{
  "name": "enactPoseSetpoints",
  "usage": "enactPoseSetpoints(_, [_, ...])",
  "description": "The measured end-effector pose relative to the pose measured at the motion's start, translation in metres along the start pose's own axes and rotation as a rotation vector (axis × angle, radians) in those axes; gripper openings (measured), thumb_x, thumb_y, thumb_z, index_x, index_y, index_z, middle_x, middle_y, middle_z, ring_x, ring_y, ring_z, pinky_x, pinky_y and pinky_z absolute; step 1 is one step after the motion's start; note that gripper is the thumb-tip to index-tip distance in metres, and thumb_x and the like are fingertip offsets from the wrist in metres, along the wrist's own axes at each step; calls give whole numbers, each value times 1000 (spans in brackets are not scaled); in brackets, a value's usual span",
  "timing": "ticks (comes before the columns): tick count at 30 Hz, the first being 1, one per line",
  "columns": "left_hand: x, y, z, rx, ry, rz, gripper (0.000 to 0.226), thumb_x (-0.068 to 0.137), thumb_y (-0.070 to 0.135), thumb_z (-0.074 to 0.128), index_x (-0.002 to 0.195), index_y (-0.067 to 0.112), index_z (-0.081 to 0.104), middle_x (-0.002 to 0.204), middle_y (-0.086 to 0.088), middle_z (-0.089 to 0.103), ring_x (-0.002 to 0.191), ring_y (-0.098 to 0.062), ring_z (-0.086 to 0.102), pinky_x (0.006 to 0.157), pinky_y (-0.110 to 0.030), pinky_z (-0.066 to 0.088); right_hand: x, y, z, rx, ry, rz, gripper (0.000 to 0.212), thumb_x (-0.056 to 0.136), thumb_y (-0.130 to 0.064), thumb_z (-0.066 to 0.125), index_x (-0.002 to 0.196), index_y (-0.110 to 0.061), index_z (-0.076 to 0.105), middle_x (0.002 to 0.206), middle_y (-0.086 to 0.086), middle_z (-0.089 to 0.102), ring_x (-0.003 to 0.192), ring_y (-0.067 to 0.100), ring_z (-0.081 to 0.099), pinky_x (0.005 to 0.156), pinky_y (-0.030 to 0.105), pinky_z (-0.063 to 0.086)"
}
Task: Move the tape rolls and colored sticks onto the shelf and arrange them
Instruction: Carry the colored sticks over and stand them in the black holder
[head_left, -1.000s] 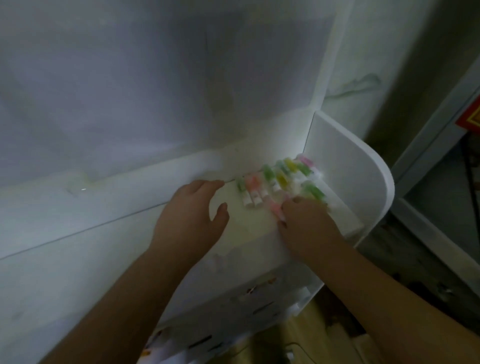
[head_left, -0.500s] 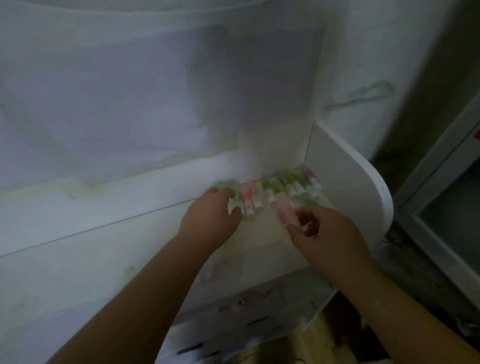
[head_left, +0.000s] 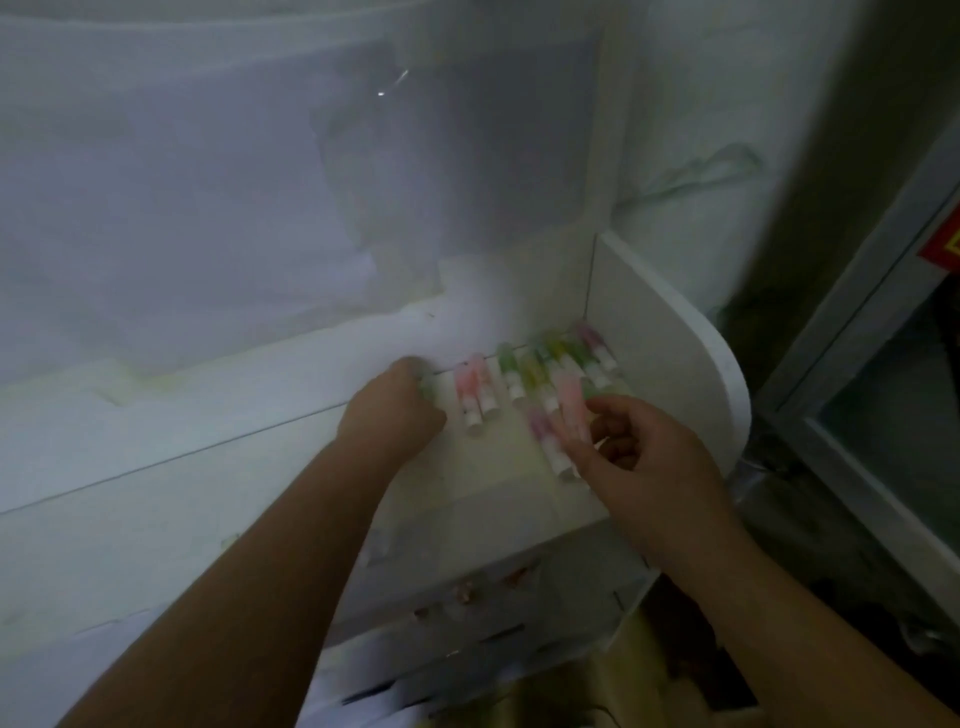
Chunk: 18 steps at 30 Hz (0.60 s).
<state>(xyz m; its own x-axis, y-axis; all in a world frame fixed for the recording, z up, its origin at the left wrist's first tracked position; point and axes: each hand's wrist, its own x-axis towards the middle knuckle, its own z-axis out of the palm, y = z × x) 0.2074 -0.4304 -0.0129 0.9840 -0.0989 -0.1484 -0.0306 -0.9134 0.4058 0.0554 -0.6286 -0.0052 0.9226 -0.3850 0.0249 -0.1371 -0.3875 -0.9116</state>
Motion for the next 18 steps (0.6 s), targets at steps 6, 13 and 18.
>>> enactPoseSetpoints(6, [-47, -25, -26, -83, 133, 11, 48, 77, 32, 71, 120, 27, 50, 95, 10, 59, 79, -8, 57, 67, -29, 47, 7, -11, 28, 42, -65, -63, 10, 89, -32, 71, 98, -30, 69, 80, -9, 68, 72, 3, 63, 60, 12, 49])
enactPoseSetpoints(13, [-109, -76, -64, -165, 254, 47, 60, 77, 24, 70, 127, 43, 42, 85, 13, 62, 71, -5, 60, 60, -24, 44, -4, -41, 83, 85, -245, -143, 30, 96, -34, 61, 67, -26, 55, 53, -15, 49, 51, 4, 44, 49, 11, 32])
enactPoseSetpoints(18, [-144, -129, -89, -262, 333, 7, 55, 78, 19, 68, 123, 44, 48, 73, 10, 61, 66, -7, 60, 59, -25, 48, -33, -75, 133, 101, -338, -265, 56, 99, -53, 49, 67, -8, 51, 57, 1, 38, 53, 12, 36, 50, 20, 28])
